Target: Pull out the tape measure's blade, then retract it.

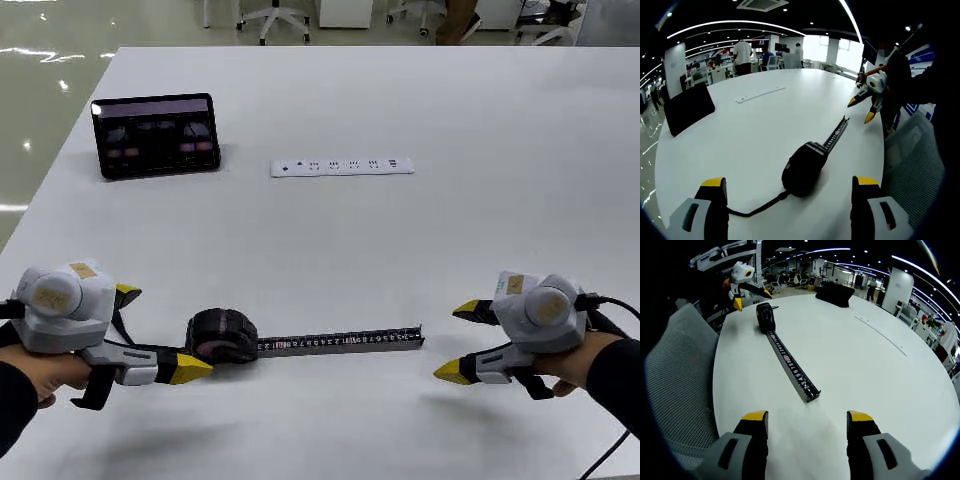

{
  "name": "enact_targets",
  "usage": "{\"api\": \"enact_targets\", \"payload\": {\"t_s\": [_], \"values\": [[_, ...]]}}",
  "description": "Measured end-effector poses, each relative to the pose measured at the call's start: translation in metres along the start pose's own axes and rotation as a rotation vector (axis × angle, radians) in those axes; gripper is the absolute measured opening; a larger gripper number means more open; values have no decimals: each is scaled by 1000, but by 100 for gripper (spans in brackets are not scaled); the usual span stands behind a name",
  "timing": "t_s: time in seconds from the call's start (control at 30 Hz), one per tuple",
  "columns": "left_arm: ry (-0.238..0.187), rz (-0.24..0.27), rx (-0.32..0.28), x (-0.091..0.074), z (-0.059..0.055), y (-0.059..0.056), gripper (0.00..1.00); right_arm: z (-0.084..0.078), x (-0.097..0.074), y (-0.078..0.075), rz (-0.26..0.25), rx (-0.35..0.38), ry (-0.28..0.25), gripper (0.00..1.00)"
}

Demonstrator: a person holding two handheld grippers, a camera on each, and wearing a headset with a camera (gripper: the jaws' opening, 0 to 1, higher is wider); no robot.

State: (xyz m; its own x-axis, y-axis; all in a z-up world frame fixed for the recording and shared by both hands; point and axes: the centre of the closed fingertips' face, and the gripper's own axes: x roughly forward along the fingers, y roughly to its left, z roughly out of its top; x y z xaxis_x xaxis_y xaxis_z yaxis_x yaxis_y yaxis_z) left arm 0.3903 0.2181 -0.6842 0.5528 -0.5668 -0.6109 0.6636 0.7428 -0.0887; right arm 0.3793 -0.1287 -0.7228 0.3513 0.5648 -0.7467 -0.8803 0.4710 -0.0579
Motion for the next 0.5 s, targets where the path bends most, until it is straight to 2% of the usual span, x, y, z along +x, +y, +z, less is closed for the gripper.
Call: {"api": "enact_targets", "payload": {"t_s": [0.1, 0.17, 0.27, 0.33, 0.4, 0.5], "values": [[-18, 13, -17, -5, -6, 1, 100, -6, -5, -1, -21, 20, -12, 63], [-53, 16, -31, -10, -6, 1, 100, -10, -11, -3, -51, 33, -24, 65], [-75, 30, -51, -20, -8, 1, 100, -13, -24, -4, -94, 61, -61, 67], [-82, 56, -64, -28, -11, 3, 100, -20, -32, -2, -101, 78, -66, 70], [-96, 91, -43, -37, -13, 5, 100, -26, -40, 1, -114, 103, -71, 70], [-113, 100, -74, -47, -17, 4, 100, -35, -47, 9, -113, 127, -76, 70]]}}
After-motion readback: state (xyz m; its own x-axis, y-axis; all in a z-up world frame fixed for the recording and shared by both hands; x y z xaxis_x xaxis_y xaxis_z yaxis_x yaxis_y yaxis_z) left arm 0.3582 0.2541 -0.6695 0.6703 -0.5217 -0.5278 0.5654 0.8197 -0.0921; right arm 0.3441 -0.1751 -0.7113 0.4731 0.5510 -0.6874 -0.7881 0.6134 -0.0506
